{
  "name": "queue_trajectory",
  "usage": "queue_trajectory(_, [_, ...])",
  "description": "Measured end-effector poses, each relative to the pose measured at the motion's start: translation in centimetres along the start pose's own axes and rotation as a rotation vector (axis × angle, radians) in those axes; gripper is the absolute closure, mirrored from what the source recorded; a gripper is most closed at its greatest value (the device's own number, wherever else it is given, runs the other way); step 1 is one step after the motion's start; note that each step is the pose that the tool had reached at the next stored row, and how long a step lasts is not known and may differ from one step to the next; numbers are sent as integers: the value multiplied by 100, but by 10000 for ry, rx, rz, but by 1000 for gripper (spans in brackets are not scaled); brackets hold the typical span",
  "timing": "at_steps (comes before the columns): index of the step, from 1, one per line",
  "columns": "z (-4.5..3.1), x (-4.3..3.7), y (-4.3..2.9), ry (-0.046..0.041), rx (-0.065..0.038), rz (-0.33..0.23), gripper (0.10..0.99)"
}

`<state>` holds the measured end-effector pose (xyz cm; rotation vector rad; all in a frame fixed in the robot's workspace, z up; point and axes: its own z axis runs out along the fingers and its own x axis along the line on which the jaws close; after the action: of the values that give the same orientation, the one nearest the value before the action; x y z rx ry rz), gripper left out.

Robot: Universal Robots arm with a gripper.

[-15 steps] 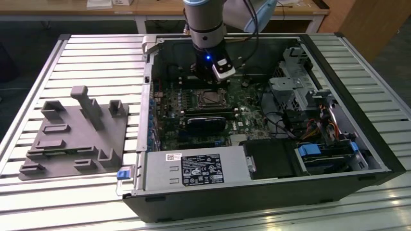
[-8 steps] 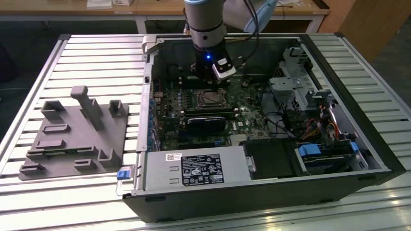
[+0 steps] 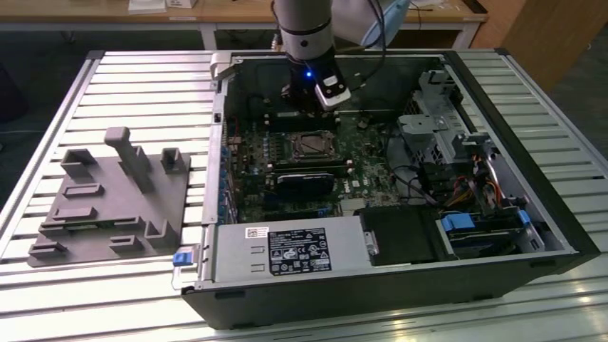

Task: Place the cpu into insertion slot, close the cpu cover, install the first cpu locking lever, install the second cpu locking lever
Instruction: 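Install the first cpu locking lever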

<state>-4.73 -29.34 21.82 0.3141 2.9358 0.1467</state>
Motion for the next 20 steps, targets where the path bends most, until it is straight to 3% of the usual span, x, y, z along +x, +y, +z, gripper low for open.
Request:
queue_trajectory(11, [-24,-4,4,-4,33,-6,980])
queue_trajectory(13, [-21,-3,7,10,179,-30,980])
queue_trajectory(15, [-17,-4,9,111,380,-56,980])
queue_trajectory(17, [-14,-6,9,242,600,-79,980])
queue_trajectory(20, [-10,-15,11,532,872,-99,980])
